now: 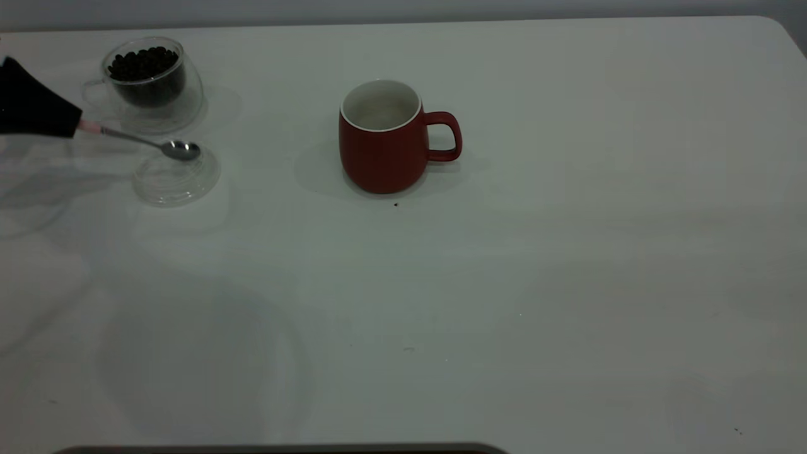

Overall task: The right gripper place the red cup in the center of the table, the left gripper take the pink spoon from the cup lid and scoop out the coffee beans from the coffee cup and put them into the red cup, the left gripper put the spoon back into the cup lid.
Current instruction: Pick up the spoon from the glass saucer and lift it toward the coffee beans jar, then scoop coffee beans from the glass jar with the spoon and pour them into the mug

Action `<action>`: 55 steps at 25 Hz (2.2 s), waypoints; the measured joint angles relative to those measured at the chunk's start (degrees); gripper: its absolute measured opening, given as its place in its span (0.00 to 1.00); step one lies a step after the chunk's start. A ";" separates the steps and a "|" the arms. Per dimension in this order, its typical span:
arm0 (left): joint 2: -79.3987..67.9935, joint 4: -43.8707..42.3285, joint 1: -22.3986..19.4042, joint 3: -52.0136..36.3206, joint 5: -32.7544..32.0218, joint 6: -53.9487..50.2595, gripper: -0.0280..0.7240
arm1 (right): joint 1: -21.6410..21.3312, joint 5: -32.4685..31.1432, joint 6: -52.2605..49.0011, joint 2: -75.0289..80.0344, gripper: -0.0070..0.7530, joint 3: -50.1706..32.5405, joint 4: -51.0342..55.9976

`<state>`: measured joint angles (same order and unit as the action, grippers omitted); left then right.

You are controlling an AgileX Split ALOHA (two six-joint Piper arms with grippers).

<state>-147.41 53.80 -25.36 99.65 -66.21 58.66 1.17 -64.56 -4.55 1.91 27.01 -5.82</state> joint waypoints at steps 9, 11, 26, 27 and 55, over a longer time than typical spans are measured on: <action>3.32 -0.31 0.00 4.22 -0.48 -7.48 0.20 | 0.00 0.00 0.00 0.00 0.68 0.00 0.00; 4.05 0.14 0.00 4.22 -0.67 -8.31 0.20 | 0.00 0.00 0.00 0.00 0.68 0.00 0.00; 5.69 7.58 -1.03 4.22 -0.80 -4.85 0.20 | 0.00 0.00 0.00 0.00 0.68 0.00 0.00; 5.64 7.01 -1.16 4.22 -0.80 -4.76 0.20 | 0.00 0.00 0.00 0.00 0.68 0.00 0.00; 1.58 8.39 -1.72 4.22 8.26 -3.19 0.20 | 0.00 0.00 0.00 0.00 0.68 0.00 0.00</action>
<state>-145.83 62.19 -27.08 103.87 -57.94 55.46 1.17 -64.56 -4.55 1.91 27.01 -5.82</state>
